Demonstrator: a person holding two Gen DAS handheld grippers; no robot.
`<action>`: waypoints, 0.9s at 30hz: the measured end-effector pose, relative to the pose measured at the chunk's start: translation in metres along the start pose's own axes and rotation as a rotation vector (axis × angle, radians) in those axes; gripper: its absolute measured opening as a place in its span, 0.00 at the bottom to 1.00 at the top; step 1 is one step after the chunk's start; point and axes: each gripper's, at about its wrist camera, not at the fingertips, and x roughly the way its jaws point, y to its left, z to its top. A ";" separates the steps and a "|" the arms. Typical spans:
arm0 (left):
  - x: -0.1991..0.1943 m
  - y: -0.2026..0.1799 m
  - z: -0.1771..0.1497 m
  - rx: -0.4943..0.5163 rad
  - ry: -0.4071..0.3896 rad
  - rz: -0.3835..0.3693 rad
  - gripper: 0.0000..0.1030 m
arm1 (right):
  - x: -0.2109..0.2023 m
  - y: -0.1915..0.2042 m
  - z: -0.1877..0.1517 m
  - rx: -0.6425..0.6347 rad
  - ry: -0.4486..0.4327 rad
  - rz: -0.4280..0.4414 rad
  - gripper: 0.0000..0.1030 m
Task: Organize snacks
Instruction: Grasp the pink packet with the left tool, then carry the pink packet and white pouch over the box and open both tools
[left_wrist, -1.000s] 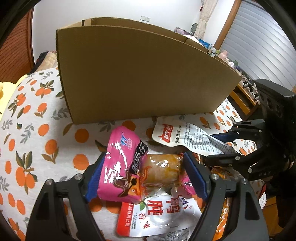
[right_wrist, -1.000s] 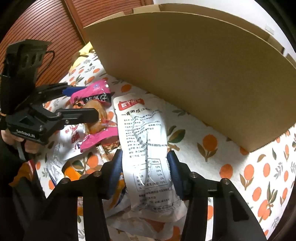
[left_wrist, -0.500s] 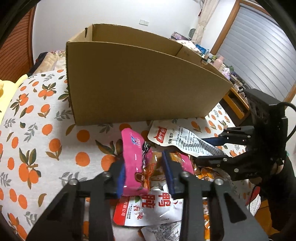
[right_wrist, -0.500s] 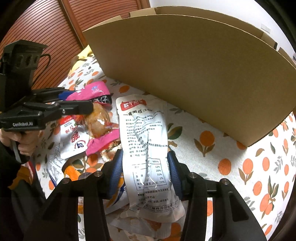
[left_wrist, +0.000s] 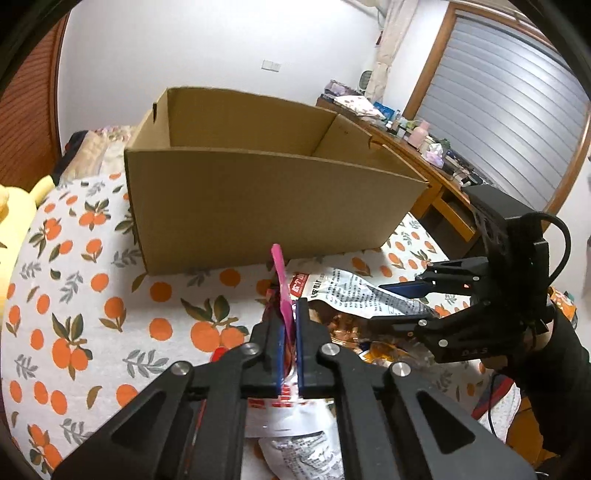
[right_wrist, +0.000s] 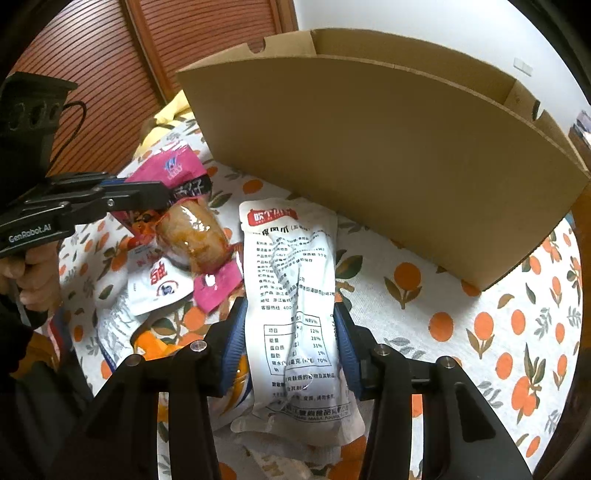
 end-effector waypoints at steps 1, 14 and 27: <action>-0.002 -0.001 0.001 0.005 -0.004 0.001 0.00 | -0.001 0.001 0.000 0.001 -0.004 -0.001 0.45; -0.021 -0.027 0.013 0.097 -0.041 0.021 0.00 | -0.032 0.015 -0.002 -0.015 -0.082 -0.024 0.45; -0.028 -0.041 0.019 0.140 -0.060 0.042 0.00 | -0.061 0.013 -0.008 0.001 -0.149 -0.051 0.45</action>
